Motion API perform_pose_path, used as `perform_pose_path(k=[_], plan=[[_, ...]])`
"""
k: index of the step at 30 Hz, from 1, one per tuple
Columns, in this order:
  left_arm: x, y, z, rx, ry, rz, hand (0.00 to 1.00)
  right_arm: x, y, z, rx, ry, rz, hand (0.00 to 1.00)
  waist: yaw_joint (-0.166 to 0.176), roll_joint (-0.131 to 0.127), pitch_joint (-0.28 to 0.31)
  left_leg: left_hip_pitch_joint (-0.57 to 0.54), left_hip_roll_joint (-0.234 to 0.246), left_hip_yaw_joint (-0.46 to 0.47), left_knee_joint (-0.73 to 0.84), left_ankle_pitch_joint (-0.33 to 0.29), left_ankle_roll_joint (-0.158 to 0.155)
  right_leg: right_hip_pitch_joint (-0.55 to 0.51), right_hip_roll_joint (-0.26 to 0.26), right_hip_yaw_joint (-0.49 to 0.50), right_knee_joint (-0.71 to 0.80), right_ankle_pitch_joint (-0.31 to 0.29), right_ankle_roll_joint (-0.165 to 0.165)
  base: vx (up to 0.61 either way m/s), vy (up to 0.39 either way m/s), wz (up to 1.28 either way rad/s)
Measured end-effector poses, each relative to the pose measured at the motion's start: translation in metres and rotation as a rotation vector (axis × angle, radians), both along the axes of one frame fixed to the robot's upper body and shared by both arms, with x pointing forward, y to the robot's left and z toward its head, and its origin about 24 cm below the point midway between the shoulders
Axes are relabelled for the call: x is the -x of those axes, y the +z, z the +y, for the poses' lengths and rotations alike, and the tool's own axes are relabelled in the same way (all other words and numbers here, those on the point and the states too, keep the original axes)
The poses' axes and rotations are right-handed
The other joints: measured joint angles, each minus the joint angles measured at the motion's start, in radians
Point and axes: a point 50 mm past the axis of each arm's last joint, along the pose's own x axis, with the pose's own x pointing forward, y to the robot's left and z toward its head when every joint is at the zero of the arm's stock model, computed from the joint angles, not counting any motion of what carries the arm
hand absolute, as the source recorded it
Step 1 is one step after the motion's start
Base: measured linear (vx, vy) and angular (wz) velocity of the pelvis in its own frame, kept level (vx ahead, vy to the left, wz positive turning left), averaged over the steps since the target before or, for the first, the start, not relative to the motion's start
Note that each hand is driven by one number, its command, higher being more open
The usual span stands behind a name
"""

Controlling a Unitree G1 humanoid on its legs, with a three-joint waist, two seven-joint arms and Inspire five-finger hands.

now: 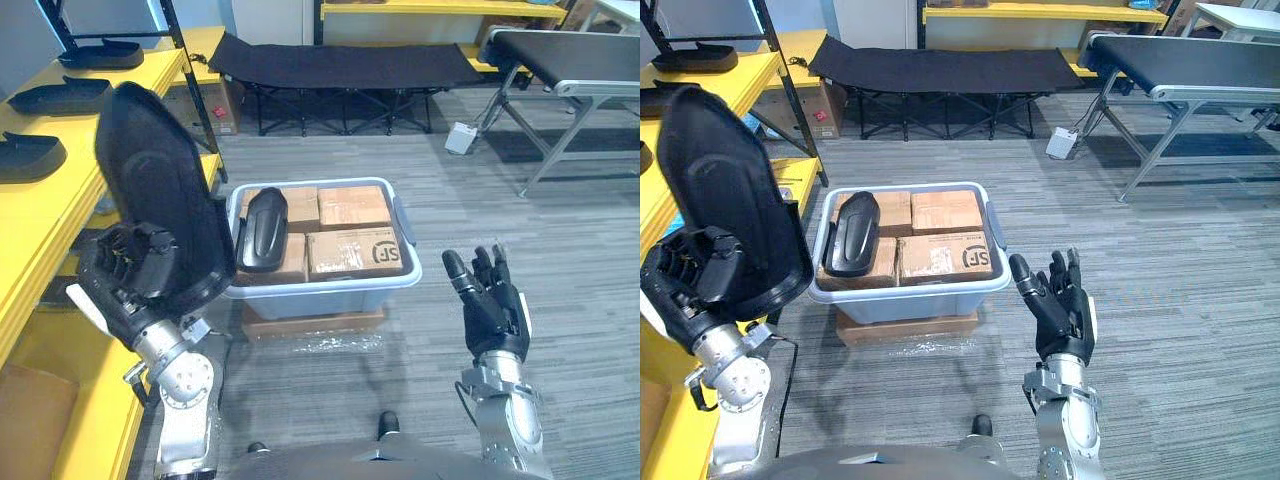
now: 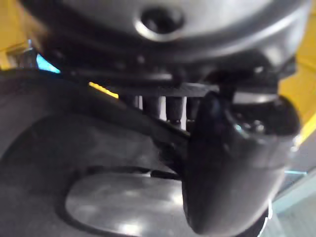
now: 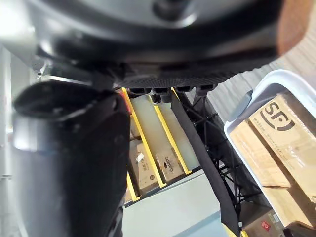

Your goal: Walk over and take three plastic housings, then place them on the shelf

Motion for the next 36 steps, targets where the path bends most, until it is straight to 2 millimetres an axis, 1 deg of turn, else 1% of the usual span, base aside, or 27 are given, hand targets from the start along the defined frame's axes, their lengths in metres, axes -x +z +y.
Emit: perform_pose_path(k=[3, 4, 5, 7, 9, 10, 11, 12, 13, 14, 15, 16, 17, 18, 19, 20, 21, 22, 23, 24, 25, 26, 28, 29, 31, 34, 36], plan=[[0.007, 0.007, 0.0, 0.006, -0.018, -0.04, 0.0, -0.002, -0.007, 0.003, 0.017, -0.016, 0.035, 1.0, 0.009, 0.004, -0.001, 0.007, 0.003, -0.001, 0.028, -0.022, 0.002, 0.018, -0.001, 0.001, 0.001, -0.005, 0.002, 0.0, 0.0, 0.0], [0.009, 0.01, 0.001, 0.002, -0.011, -0.053, 0.0, -0.002, -0.009, 0.003, 0.01, -0.015, 0.045, 1.0, 0.02, 0.009, -0.004, 0.008, 0.003, -0.001, 0.032, -0.031, 0.009, 0.021, -0.001, 0.001, 0.002, -0.009, 0.002, 0.0, 0.0, 0.0], [0.01, 0.012, 0.002, -0.002, -0.004, -0.06, 0.0, -0.002, -0.009, 0.004, 0.009, -0.013, 0.049, 1.0, 0.025, 0.012, -0.006, 0.007, 0.003, -0.003, 0.034, -0.032, 0.008, 0.022, -0.002, -0.001, 0.002, -0.011, 0.002, -0.01, 0.008, 0.08], [0.016, 0.017, 0.009, -0.02, 0.032, -0.077, 0.0, -0.006, -0.01, 0.007, 0.002, 0.004, 0.059, 1.0, 0.028, 0.021, -0.011, -0.008, -0.002, -0.032, 0.035, -0.034, 0.011, 0.029, -0.009, -0.029, 0.002, -0.023, 0.002, -0.01, 0.004, 0.37], [0.021, 0.023, 0.017, -0.043, 0.073, -0.093, 0.0, -0.013, -0.012, 0.009, -0.004, 0.009, 0.066, 1.0, 0.034, 0.023, -0.013, -0.038, -0.007, -0.083, 0.038, -0.031, 0.014, 0.036, -0.016, -0.077, 0.004, -0.032, 0.002, -0.01, -0.007, 0.69], [0.024, 0.027, 0.022, -0.058, 0.104, -0.103, 0.0, -0.019, -0.014, 0.01, -0.008, 0.005, 0.078, 1.0, 0.049, 0.024, -0.013, -0.063, -0.008, -0.124, 0.042, -0.029, 0.017, 0.031, -0.017, -0.101, 0.019, -0.048, 0.006, 0.01, -0.023, 0.98], [0.028, 0.028, 0.028, -0.067, 0.134, -0.102, 0.0, -0.023, -0.015, 0.011, -0.011, -0.005, 0.088, 1.0, 0.062, 0.029, -0.014, -0.093, -0.008, -0.181, 0.046, -0.025, 0.021, 0.025, -0.015, -0.113, 0.056, -0.088, 0.013, 0.03, -0.054, 1.31], [0.03, 0.027, 0.032, -0.068, 0.151, -0.096, 0.0, -0.023, -0.016, 0.012, -0.013, -0.016, 0.095, 1.0, 0.07, 0.034, -0.014, -0.114, -0.009, -0.232, 0.047, -0.018, 0.028, 0.022, -0.005, -0.103, 0.091, -0.13, 0.013, 0.04, -0.063, 1.35], [0.031, 0.027, 0.033, -0.07, 0.159, -0.092, 0.0, -0.024, -0.016, 0.012, -0.013, -0.025, 0.098, 1.0, 0.074, 0.035, -0.015, -0.127, -0.012, -0.271, 0.045, -0.01, 0.034, 0.023, 0.003, -0.091, 0.111, -0.156, 0.011, 0.08, -0.115, 1.74], [0.036, 0.026, 0.038, -0.076, 0.18, -0.079, 0.0, -0.026, -0.015, 0.011, -0.011, -0.045, 0.1, 1.0, 0.093, 0.037, -0.021, -0.15, -0.017, -0.353, 0.035, 0.013, 0.027, 0.025, 0.015, -0.091, 0.154, -0.197, 0.008, 0.1, -0.122, 1.5], [0.038, 0.025, 0.04, -0.07, 0.187, -0.074, 0.0, -0.028, -0.013, 0.011, -0.002, -0.054, 0.098, 1.0, 0.107, 0.039, -0.022, -0.155, -0.018, -0.376, 0.031, 0.025, 0.015, 0.027, 0.016, -0.098, 0.17, -0.203, 0.007, 0.2, -0.148, 2.49], [0.062, 0.011, 0.053, 0.026, 0.227, -0.031, 0.0, -0.063, 0.009, 0.017, 0.093, -0.096, 0.012, 1.0, 0.192, 0.036, -0.023, -0.169, -0.034, -0.506, 0.042, 0.037, -0.003, 0.089, 0.017, -0.173, 0.192, -0.229, -0.011, 0.17, -0.099, 1.98], [0.067, 0.009, 0.054, 0.046, 0.23, -0.026, 0.0, -0.07, 0.017, 0.022, 0.089, -0.09, -0.03, 1.0, 0.194, 0.022, -0.024, -0.179, -0.05, -0.534, 0.047, 0.038, -0.003, 0.102, 0.006, -0.185, 0.195, -0.249, -0.006, 0.12, -0.064, 1.82], [0.069, 0.009, 0.054, 0.049, 0.229, -0.024, 0.0, -0.072, 0.019, 0.024, 0.087, -0.086, -0.043, 1.0, 0.199, 0.017, -0.023, -0.181, -0.055, -0.541, 0.048, 0.038, -0.002, 0.106, 0.003, -0.186, 0.196, -0.257, -0.004, 0.01, -0.03, 0.55], [0.068, 0.008, 0.054, 0.067, 0.213, -0.032, 0.0, -0.074, 0.021, 0.026, 0.082, -0.08, -0.056, 1.0, 0.218, 0.015, -0.018, -0.195, -0.062, -0.543, 0.053, 0.04, -0.003, 0.118, 0.001, -0.192, 0.198, -0.273, -0.001, 0.0, -0.039, 0.77], [0.065, 0.011, 0.05, 0.064, 0.179, -0.042, 0.0, -0.074, 0.022, 0.027, 0.066, -0.095, -0.07, 1.0, 0.203, -0.013, -0.007, -0.24, -0.086, -0.516, 0.085, 0.059, 0.016, 0.135, -0.008, -0.242, 0.196, -0.298, 0.011, -0.01, -0.041, 1.13], [0.059, 0.012, 0.045, 0.07, 0.137, -0.056, 0.0, -0.073, 0.022, 0.023, 0.061, -0.116, -0.068, 1.0, 0.182, -0.014, 0.001, -0.262, -0.088, -0.457, 0.097, 0.058, 0.064, 0.147, -0.008, -0.288, 0.196, -0.298, 0.01, -0.03, -0.019, 1.79], [0.051, 0.012, 0.038, 0.068, 0.059, -0.063, 0.0, -0.07, 0.02, 0.019, 0.077, -0.166, -0.054, 1.0, 0.149, -0.021, 0.015, -0.301, -0.075, -0.356, 0.115, 0.058, 0.159, 0.161, -0.007, -0.364, 0.193, -0.297, 0.012, -0.06, 0.015, 2.08], [0.041, 0.009, 0.027, 0.078, -0.039, -0.063, 0.0, -0.063, 0.022, 0.012, 0.114, -0.22, -0.049, 1.0, 0.132, -0.003, 0.056, -0.319, -0.014, -0.181, 0.154, 0.09, 0.16, 0.193, -0.001, -0.42, 0.203, -0.301, 0.021, -0.09, 0.061, 1.94], [0.041, 0.005, 0.021, 0.09, -0.092, -0.035, 0.0, -0.058, 0.018, 0.007, 0.141, -0.233, -0.029, 1.0, 0.136, 0.013, 0.072, -0.306, -0.012, -0.148, 0.139, 0.133, 0.073, 0.207, -0.009, -0.429, 0.228, -0.326, 0.042, -0.07, 0.061, 1.25], [0.041, 0.002, 0.019, 0.097, -0.101, -0.022, 0.0, -0.056, 0.016, 0.007, 0.143, -0.232, -0.018, 1.0, 0.138, 0.018, 0.074, -0.302, -0.022, -0.153, 0.131, 0.136, 0.075, 0.208, -0.016, -0.427, 0.236, -0.329, 0.04, -0.06, 0.076, 0.45], [0.042, 0.001, 0.019, 0.102, -0.098, -0.016, 0.0, -0.055, 0.015, 0.008, 0.143, -0.221, -0.017, 1.0, 0.14, 0.03, 0.087, -0.302, -0.029, -0.152, 0.129, 0.134, 0.081, 0.202, -0.025, -0.409, 0.251, -0.336, 0.037, -0.05, 0.052, 0.07], [0.045, 0.002, 0.023, 0.093, -0.078, -0.013, 0.0, -0.056, 0.016, 0.011, 0.147, -0.17, -0.039, 1.0, 0.141, 0.041, 0.106, -0.294, -0.034, -0.139, 0.131, 0.132, 0.087, 0.188, -0.036, -0.368, 0.272, -0.358, 0.03, -0.09, 0.053, -0.11], [0.045, 0.002, 0.024, 0.095, -0.076, -0.013, 0.0, -0.057, 0.016, 0.011, 0.147, -0.159, -0.043, 1.0, 0.14, 0.042, 0.11, -0.29, -0.036, -0.135, 0.131, 0.131, 0.087, 0.186, -0.041, -0.363, 0.281, -0.361, 0.032, -0.1, 0.045, -0.19], [0.047, 0.001, 0.024, 0.093, -0.082, -0.004, 0.0, -0.058, 0.018, 0.014, 0.113, -0.11, -0.087, 1.0, 0.14, 0.041, 0.113, -0.288, -0.041, -0.125, 0.139, 0.125, 0.086, 0.161, -0.062, -0.341, 0.332, -0.389, 0.032, -0.1, 0.039, -0.11], [0.045, 0.002, 0.023, 0.086, -0.095, -0.005, 0.0, -0.06, 0.023, 0.019, 0.127, -0.035, -0.134, 1.0, 0.135, 0.039, 0.119, -0.313, -0.04, -0.128, 0.17, 0.122, 0.093, 0.122, -0.08, -0.33, 0.401, -0.422, 0.03, -0.07, 0.005, 0.01], [0.044, 0.003, 0.023, 0.076, -0.107, -0.009, 0.0, -0.063, 0.023, 0.021, 0.14, 0.005, -0.145, 1.0, 0.135, 0.04, 0.122, -0.339, -0.041, -0.134, 0.21, 0.109, 0.098, 0.102, -0.094, -0.331, 0.445, -0.444, 0.029, -0.04, -0.007, 0.06]])
